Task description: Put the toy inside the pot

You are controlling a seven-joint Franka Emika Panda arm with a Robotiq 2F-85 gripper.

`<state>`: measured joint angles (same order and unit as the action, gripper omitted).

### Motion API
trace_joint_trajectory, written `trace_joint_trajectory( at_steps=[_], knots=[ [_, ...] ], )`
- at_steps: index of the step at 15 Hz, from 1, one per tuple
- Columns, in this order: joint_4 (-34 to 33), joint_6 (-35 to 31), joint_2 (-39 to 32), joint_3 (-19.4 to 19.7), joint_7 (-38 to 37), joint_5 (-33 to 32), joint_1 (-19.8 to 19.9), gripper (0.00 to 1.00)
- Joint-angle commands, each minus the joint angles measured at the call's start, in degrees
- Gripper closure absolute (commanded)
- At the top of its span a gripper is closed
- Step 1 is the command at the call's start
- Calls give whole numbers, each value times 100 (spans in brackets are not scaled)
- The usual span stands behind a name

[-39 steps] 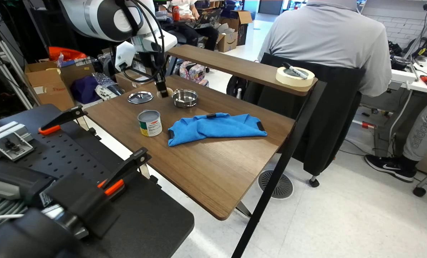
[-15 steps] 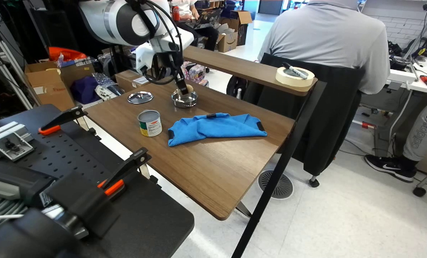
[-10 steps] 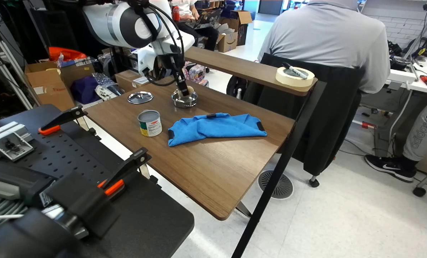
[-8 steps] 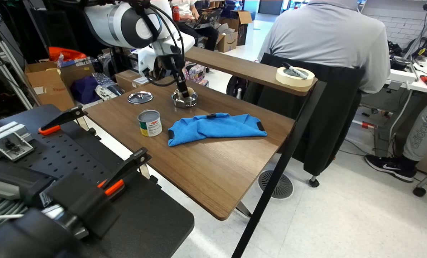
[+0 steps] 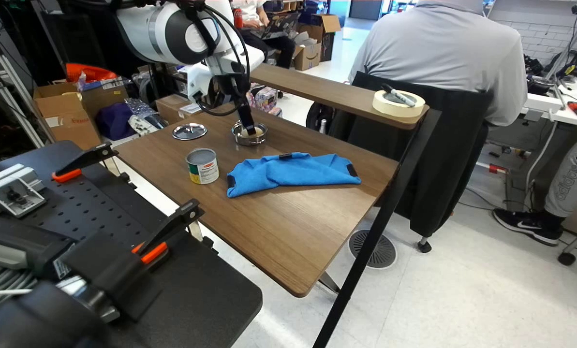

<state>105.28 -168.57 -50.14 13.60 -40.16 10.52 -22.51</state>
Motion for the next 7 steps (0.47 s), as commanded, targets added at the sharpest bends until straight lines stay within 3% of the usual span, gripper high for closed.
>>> trace_joint_trajectory(
  at_steps=[1, 4, 5, 7],
  knots=[
    [84, -11, 121, 40, -76, -33, -60, 0],
    [481, -216, 449, -136, 102, -25, 5, 0],
    [95, -70, 105, -52, 9, -26, 19, 0],
    [224, -123, 220, -100, 24, -15, 15, 0]
  ],
)
